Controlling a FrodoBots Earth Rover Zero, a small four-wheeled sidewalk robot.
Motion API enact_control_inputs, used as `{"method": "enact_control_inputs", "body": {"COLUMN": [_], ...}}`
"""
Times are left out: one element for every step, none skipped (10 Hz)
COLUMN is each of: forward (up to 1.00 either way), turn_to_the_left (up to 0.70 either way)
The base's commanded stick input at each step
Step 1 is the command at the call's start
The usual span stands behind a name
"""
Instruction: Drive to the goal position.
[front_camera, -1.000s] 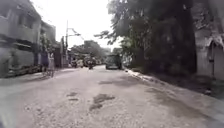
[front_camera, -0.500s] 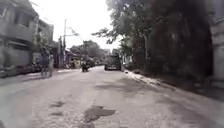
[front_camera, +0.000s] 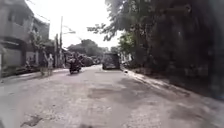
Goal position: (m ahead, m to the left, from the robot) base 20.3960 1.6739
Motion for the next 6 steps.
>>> {"method": "enact_control_inputs", "body": {"forward": [1.0, 1.0, 1.0, 1.0, 1.0, 1.0], "turn_to_the_left": [0.19, 0.0, 0.0, 0.0, 0.0, 0.0]}}
